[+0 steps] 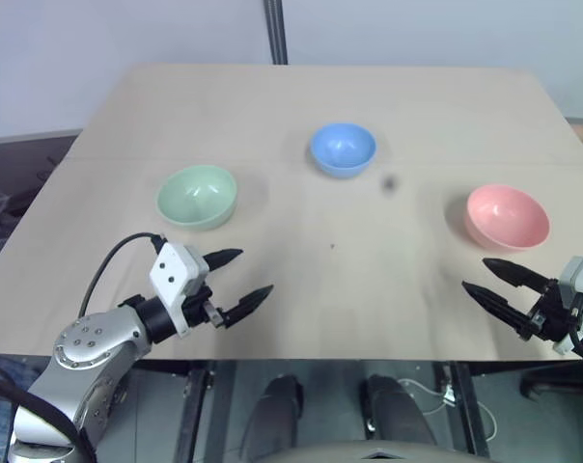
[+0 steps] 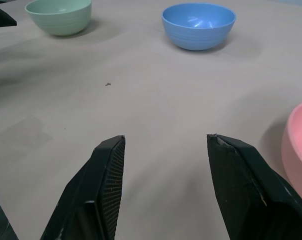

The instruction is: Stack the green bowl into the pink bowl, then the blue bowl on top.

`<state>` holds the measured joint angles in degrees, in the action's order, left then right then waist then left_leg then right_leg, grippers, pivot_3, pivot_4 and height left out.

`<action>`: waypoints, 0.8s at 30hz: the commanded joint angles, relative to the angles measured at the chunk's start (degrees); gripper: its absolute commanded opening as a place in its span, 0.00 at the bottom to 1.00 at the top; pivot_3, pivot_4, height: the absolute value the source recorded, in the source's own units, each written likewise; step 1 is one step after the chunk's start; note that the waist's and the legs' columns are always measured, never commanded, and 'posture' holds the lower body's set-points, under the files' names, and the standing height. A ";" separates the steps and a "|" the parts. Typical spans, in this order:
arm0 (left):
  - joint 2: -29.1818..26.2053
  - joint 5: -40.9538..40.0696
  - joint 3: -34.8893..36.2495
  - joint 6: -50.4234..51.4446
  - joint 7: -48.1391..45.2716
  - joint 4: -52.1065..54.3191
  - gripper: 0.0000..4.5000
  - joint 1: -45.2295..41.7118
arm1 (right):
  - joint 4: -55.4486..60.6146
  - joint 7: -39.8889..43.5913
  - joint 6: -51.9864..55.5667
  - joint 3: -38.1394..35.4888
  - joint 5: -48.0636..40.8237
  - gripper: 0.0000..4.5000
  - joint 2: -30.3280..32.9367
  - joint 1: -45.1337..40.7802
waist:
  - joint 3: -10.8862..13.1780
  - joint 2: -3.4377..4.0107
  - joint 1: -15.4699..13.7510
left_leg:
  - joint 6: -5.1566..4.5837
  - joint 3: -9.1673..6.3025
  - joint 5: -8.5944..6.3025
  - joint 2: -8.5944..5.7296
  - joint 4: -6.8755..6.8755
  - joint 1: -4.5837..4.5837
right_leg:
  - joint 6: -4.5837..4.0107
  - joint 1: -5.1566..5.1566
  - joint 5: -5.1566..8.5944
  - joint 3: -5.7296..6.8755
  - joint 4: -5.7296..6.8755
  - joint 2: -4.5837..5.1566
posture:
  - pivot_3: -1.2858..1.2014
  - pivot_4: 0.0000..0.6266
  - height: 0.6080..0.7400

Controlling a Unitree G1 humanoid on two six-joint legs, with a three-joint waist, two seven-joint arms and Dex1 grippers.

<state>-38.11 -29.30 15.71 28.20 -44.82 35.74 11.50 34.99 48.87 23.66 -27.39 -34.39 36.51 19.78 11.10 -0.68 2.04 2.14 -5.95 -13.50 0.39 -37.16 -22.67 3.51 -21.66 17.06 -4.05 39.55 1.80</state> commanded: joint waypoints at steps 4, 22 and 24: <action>-0.57 -1.24 0.43 -0.57 0.32 -0.09 1.00 -3.04 | 0.53 -0.86 -0.73 -1.40 -1.93 0.61 0.49 -1.45 | 0.00 0.00 -0.04 | 0.00 -0.01 0.00 0.00 -0.01 0.00 | 0.00 0.00 0.00 0.01 0.00 -0.01 | 0.52 0.24 1.00; -0.64 -1.09 0.46 -1.12 -0.30 -1.16 1.00 -4.02 | 0.00 -1.04 -0.85 -0.40 -2.26 0.61 0.87 -2.68 | 0.00 0.00 -0.01 | 0.00 0.00 0.00 0.00 0.06 -0.03 | 0.01 -0.01 -0.01 0.00 -0.10 0.00 | 0.52 0.24 1.00; -0.71 -0.97 0.31 -1.35 -0.48 -1.32 1.00 -4.42 | -0.15 -1.05 -0.83 -0.27 -2.22 0.61 0.90 -2.88 | 0.00 0.00 -0.02 | 0.00 0.00 0.00 0.00 0.06 -0.03 | 0.01 -0.01 -0.01 0.00 -0.10 0.00 | 0.52 0.24 1.00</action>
<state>-38.16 -29.50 15.57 28.19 -44.88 33.97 7.65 34.40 48.02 23.64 -27.19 -35.90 36.82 17.28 11.11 -0.68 2.02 2.14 -5.95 -13.50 0.39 -37.10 -22.70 3.52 -21.67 17.05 -4.04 39.45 1.80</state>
